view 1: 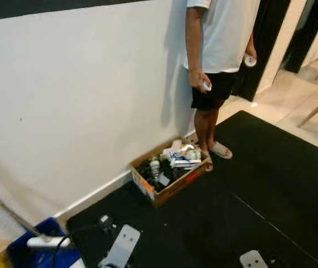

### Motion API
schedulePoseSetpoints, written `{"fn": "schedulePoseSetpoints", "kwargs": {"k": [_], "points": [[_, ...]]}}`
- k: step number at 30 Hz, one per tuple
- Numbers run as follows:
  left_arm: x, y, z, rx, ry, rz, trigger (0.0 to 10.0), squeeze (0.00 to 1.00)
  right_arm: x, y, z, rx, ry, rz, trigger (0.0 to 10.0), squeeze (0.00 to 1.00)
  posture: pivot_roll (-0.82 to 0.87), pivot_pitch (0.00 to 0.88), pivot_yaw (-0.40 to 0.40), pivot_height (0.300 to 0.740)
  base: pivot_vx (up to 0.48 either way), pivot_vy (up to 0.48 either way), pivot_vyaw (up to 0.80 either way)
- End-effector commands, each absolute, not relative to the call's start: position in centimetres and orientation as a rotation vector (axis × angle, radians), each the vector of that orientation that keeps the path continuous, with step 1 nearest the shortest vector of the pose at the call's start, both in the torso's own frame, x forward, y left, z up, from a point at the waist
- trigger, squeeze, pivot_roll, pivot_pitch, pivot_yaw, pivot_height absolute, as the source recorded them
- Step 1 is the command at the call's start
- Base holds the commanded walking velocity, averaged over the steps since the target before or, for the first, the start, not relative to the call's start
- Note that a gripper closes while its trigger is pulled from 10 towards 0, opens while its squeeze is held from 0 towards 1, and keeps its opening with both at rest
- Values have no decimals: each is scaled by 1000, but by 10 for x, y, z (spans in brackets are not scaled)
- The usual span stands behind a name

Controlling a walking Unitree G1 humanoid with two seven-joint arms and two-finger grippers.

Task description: Restocking fridge

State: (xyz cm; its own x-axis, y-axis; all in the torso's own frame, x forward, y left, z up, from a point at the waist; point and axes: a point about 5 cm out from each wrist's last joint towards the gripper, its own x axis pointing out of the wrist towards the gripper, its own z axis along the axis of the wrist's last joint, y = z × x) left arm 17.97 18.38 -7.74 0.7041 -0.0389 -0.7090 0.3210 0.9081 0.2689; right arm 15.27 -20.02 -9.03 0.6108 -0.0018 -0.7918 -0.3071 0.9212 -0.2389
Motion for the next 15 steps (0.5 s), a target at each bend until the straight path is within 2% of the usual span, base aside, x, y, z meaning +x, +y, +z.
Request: {"fn": "schedulePoseSetpoints", "kwargs": {"k": [1,15], "points": [[181,182,-77,397,768,-212,10000,0,147,-203,-93,-375,929,175,10000,0,-70,47,3,740,0,0,-750],[181,181,-77,395,766,-213,10000,0,140,-204,-96,-378,960,171,10000,0,-70,49,-1,740,0,0,-748]]}}
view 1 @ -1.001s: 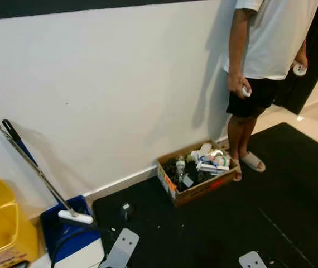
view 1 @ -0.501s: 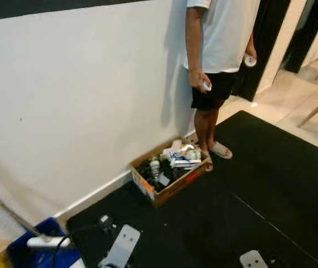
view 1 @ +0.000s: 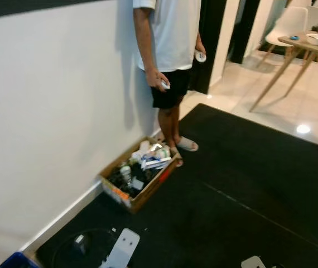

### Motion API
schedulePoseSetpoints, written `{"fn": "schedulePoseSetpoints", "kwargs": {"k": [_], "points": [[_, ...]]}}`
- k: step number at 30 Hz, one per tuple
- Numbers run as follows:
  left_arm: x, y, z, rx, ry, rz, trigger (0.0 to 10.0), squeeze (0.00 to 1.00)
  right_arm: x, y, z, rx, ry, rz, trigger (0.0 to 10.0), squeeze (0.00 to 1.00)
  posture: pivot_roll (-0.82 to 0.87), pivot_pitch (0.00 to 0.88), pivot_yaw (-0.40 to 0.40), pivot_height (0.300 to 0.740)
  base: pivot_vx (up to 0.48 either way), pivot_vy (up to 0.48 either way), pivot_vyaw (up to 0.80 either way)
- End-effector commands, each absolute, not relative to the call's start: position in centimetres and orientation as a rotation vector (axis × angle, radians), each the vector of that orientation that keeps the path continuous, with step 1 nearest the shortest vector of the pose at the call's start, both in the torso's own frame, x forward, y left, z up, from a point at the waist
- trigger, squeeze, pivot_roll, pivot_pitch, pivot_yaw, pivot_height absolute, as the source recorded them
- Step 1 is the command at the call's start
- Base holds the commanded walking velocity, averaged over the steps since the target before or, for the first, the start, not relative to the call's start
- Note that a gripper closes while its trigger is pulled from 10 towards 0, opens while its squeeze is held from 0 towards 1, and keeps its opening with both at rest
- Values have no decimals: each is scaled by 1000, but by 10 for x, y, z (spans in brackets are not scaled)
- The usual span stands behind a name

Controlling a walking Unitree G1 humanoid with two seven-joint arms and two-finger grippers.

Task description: Restocking fridge

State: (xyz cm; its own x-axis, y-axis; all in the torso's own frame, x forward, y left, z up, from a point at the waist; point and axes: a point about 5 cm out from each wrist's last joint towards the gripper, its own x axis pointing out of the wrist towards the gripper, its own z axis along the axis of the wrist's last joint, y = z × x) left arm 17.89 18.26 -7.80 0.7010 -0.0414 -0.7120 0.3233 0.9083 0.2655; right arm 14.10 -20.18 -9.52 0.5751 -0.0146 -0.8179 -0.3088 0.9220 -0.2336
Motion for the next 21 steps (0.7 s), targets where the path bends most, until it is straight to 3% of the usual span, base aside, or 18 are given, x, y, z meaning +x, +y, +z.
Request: {"fn": "schedulePoseSetpoints", "kwargs": {"k": [1,21], "points": [[181,181,-77,395,766,-213,10000,0,140,-204,-96,-378,960,171,10000,0,-70,49,-1,740,0,0,-750],[181,180,-77,392,764,-212,10000,0,140,-204,-96,-380,963,173,10000,0,-70,51,-3,740,0,0,-750]]}}
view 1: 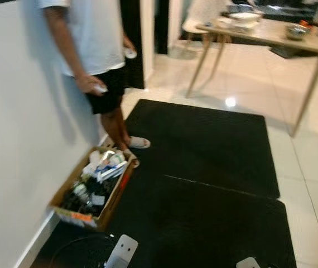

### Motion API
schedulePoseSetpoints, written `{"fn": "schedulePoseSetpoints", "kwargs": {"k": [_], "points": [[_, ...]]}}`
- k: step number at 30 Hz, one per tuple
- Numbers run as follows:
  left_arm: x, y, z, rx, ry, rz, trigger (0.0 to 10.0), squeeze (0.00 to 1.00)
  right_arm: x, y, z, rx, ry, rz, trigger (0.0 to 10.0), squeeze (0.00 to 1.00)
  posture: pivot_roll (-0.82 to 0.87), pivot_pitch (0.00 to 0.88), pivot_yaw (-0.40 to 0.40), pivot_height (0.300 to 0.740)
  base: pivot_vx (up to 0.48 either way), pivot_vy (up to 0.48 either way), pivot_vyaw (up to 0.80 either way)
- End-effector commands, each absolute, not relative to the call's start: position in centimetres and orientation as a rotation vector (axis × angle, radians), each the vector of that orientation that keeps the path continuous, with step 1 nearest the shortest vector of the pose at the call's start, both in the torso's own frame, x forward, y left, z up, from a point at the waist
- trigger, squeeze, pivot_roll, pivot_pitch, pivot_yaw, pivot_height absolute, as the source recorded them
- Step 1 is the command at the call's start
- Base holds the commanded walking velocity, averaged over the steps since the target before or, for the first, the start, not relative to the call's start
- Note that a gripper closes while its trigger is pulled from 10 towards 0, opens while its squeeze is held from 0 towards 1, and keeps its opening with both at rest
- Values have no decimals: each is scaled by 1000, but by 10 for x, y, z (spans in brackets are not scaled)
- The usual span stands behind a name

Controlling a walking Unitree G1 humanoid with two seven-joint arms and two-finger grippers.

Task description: Restocking fridge

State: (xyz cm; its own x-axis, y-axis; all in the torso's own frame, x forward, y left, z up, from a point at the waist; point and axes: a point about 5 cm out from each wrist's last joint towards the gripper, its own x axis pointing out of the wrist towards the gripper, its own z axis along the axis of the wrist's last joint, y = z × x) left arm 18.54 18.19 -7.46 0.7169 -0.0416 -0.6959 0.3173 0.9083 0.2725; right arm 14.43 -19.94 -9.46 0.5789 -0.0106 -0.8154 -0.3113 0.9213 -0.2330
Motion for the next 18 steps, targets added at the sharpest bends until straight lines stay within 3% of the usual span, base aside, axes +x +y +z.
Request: {"fn": "schedulePoseSetpoints", "kwargs": {"k": [1,18], "points": [[181,180,-77,392,764,-212,10000,0,140,-204,-96,-380,963,173,10000,0,-70,51,-3,740,0,0,-750],[181,180,-77,393,765,-213,10000,0,139,-205,-96,-386,969,172,10000,0,-70,48,-5,740,0,0,-750]]}}
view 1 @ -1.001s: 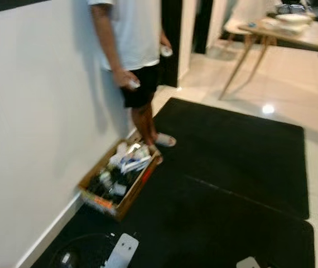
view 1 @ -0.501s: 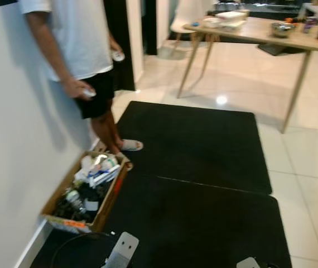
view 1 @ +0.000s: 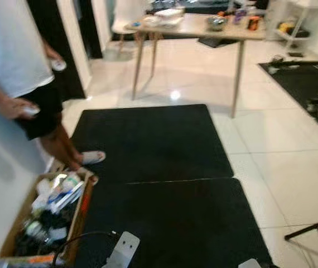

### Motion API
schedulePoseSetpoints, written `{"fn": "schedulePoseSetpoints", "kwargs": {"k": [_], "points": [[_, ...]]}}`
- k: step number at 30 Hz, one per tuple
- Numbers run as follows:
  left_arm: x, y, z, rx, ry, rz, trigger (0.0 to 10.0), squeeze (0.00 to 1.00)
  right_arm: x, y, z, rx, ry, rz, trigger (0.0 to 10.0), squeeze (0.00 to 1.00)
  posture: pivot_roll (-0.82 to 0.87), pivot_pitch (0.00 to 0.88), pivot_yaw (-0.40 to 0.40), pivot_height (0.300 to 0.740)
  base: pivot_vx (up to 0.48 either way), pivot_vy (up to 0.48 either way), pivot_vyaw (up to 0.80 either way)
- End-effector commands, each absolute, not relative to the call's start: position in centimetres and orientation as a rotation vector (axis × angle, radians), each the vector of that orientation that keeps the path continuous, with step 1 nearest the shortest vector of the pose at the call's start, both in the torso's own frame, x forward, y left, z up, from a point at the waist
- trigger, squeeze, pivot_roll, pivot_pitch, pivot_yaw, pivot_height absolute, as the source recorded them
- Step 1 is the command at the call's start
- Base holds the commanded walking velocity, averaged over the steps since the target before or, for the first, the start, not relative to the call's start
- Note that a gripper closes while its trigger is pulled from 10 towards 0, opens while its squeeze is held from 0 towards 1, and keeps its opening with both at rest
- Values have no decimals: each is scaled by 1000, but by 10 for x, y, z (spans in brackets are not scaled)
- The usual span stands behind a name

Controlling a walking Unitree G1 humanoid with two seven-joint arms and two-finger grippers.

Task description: Restocking fridge

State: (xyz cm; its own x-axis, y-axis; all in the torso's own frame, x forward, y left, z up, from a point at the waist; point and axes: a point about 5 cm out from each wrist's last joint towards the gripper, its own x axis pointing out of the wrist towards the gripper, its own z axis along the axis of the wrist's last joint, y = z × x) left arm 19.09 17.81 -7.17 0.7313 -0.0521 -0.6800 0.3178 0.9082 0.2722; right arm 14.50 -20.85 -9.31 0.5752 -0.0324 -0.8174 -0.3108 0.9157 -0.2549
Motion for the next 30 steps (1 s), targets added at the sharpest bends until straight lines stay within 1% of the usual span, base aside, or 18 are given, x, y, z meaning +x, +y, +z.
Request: {"fn": "schedulePoseSetpoints", "kwargs": {"k": [1,18,22,26,28,30], "points": [[181,180,-77,393,765,-213,10000,0,139,-205,-96,-385,969,173,10000,0,-70,47,-5,740,0,0,-750],[181,180,-77,384,768,-199,10000,0,143,-205,-95,-385,956,173,10000,0,-71,48,-6,740,0,0,-729],[183,181,-76,365,762,-181,10000,0,145,-205,-93,-383,942,176,10000,0,-71,49,-5,740,0,0,0],[184,184,-75,337,760,-144,10000,0,156,-201,-89,-370,885,193,10000,0,-69,53,-3,740,0,0,0],[184,184,-75,337,760,-144,10000,0,156,-201,-89,-370,885,193,10000,0,-69,53,-3,740,0,0,0],[186,188,-74,309,760,-100,10000,0,167,-195,-84,-348,833,206,10000,0,-69,56,-2,740,0,0,0]]}}
